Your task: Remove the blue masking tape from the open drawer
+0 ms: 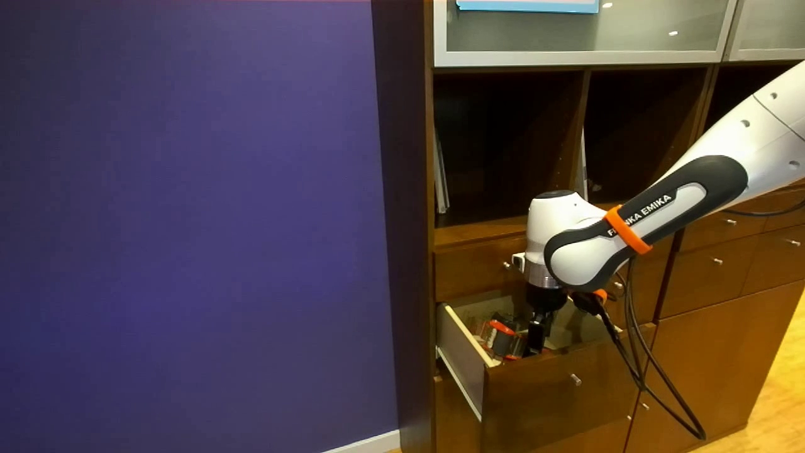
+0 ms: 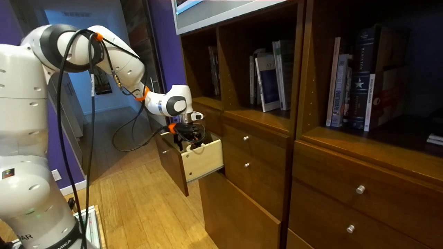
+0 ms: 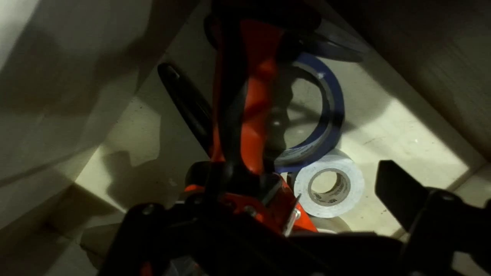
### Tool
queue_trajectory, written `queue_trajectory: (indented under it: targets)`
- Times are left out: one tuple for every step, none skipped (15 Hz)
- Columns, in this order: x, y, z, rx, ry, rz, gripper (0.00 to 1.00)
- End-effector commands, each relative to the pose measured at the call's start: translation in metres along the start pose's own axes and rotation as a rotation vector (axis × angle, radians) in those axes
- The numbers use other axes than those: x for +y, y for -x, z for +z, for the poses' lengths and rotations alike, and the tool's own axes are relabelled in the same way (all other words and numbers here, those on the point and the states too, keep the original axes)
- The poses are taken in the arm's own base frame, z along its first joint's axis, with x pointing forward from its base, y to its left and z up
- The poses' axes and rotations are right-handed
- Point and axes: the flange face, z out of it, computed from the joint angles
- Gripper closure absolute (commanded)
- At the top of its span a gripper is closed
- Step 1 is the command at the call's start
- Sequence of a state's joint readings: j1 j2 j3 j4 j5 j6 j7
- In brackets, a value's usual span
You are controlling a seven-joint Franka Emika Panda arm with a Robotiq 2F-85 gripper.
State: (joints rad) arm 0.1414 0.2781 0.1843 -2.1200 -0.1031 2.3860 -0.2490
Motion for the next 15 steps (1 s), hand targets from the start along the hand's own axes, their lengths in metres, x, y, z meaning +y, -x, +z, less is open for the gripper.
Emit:
queue_trajectory:
  targets:
    - [-0.001, -0.001, -0.001, -0.001, 0.0, 0.004, 0.0]
    - [-0.002, -0.001, -0.001, -0.001, 0.0, 0.006, 0.0]
    - [-0.002, -0.001, -0.001, -0.001, 0.0, 0.007, 0.0]
    - [-0.002, -0.001, -0.001, -0.001, 0.0, 0.008, 0.0]
    - [-0.001, -0.002, 0.001, -0.001, 0.0, 0.014, 0.0]
    - [-0.002, -0.001, 0.006, -0.022, -0.025, 0.03, 0.0]
    - [-0.002, 0.0, 0.008, -0.035, -0.031, 0.038, 0.0]
    - [-0.002, 0.001, 0.011, -0.053, -0.038, 0.061, 0.0]
    - [-0.002, 0.002, 0.013, -0.064, -0.042, 0.086, 0.0]
    - [-0.003, 0.003, 0.015, -0.07, -0.043, 0.106, 0.0]
    - [-0.005, 0.003, 0.016, -0.073, -0.059, 0.123, 0.0]
    - [-0.006, 0.002, 0.017, -0.067, -0.072, 0.138, 0.0]
    - [-0.008, 0.001, 0.017, -0.059, -0.088, 0.147, 0.0]
    - [-0.011, 0.0, 0.016, -0.047, -0.106, 0.148, 0.0]
    - [-0.012, -0.002, 0.015, -0.04, -0.118, 0.156, 0.0]
